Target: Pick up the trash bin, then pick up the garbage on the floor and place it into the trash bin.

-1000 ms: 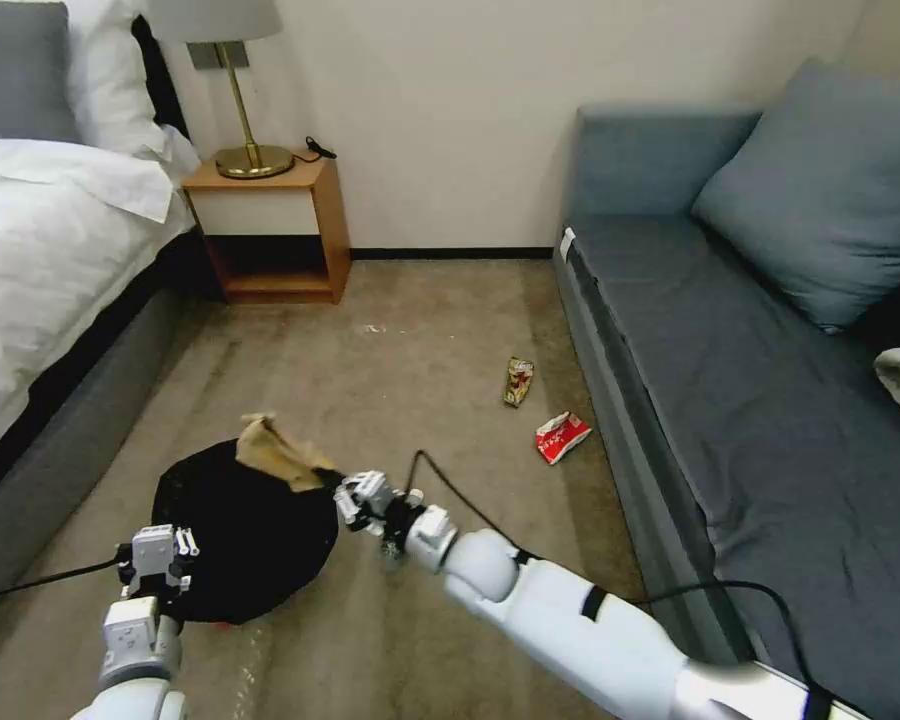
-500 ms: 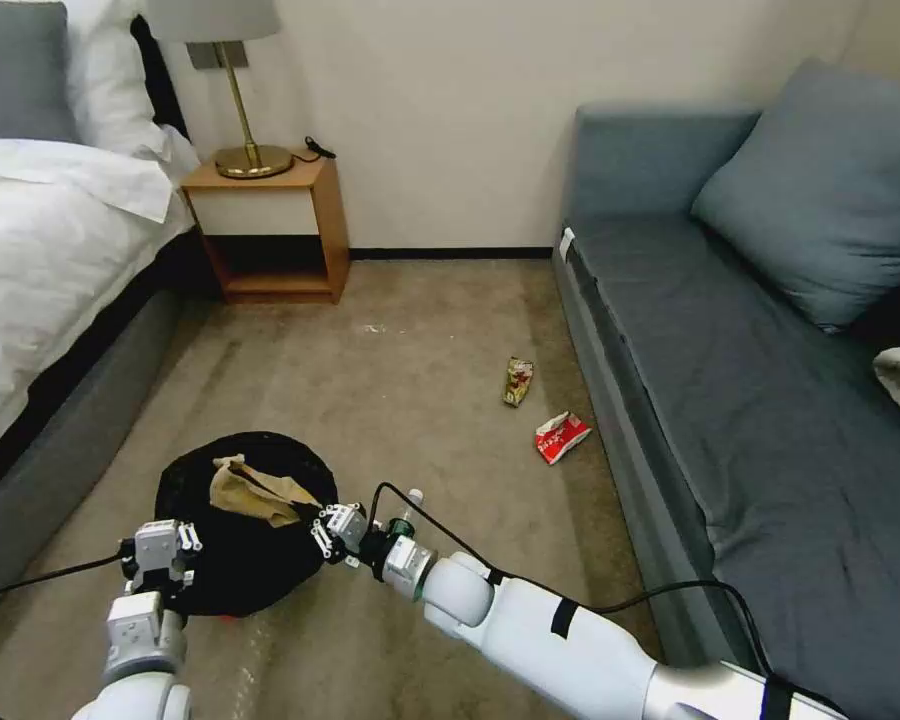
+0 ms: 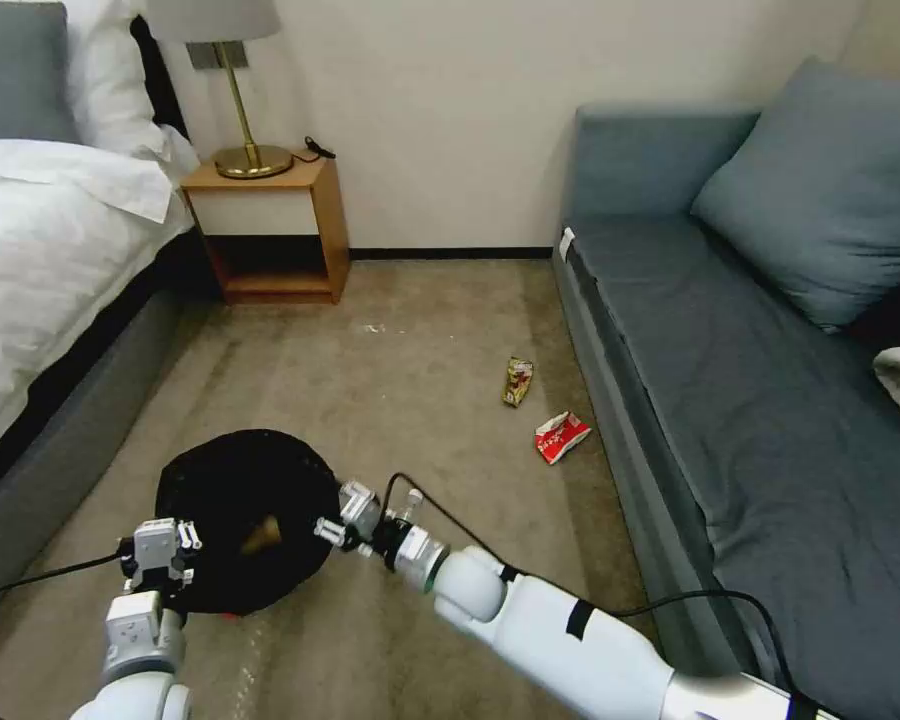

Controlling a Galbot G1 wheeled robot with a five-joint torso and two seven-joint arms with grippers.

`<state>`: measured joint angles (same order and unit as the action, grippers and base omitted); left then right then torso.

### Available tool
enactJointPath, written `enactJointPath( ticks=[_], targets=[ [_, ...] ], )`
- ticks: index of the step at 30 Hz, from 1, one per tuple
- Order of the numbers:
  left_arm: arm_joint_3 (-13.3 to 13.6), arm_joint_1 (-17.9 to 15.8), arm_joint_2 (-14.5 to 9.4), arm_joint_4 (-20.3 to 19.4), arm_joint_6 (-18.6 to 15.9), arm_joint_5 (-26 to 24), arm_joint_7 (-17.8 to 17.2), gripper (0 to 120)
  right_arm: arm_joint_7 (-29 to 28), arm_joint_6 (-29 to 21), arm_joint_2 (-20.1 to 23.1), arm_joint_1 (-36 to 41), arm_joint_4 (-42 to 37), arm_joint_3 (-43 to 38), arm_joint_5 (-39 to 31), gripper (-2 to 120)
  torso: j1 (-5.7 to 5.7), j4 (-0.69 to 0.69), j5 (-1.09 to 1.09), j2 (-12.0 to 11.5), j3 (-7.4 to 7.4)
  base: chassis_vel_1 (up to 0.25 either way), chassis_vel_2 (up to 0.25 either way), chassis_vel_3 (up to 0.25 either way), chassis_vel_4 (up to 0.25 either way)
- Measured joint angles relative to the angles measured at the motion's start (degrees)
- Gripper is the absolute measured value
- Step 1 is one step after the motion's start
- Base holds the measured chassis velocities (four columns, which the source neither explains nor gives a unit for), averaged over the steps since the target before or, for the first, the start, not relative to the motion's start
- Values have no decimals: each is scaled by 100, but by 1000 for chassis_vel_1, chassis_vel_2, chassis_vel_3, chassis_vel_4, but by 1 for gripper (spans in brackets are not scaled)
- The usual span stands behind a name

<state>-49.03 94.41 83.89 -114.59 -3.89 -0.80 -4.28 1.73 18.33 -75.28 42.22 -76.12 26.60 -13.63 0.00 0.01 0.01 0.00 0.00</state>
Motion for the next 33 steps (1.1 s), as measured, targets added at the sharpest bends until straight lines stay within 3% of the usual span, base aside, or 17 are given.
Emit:
enactJointPath(
  ticks=[6, 9, 12, 19, 25, 33],
  targets=[
    [-49, 4, -23, 22, 35, -14, 0, 7, -144, 327, 510, 545, -552, -950, 281, 87, 0, 0, 0, 0, 0, 0, 0, 0, 0],
    [-66, -7, -32, 53, 53, -35, -1, 7, -50, 378, 703, 1249, -1015, -1800, 590, 98, 0, -2, 1, 0, -1, 0, 0, 0, 0],
    [-72, -20, -36, 74, 77, -42, -4, 7, -239, 525, 731, 1796, -1377, -2419, 736, 99, 0, -2, 1, 0, -1, 0, 0, 0, 0],
    [-75, 1, -45, 78, 137, -42, -11, 7, -655, 725, 580, 3184, -2201, -3839, 830, 100, 0, -2, 0, 0, -1, 0, 0, 0, 0],
    [-86, 58, -82, 58, 175, -42, -16, 7, -963, 949, 45, 4222, -2631, -4970, 1194, 100, 0, -1, -1, -1, -1, 0, 0, 0, 0],
    [-126, 91, -154, 55, 227, -75, -21, 7, -942, 1289, -152, 4680, -2596, -5210, 1220, 100, 0, -1, -1, 0, 0, 0, 0, 0, 0]
  ],
)
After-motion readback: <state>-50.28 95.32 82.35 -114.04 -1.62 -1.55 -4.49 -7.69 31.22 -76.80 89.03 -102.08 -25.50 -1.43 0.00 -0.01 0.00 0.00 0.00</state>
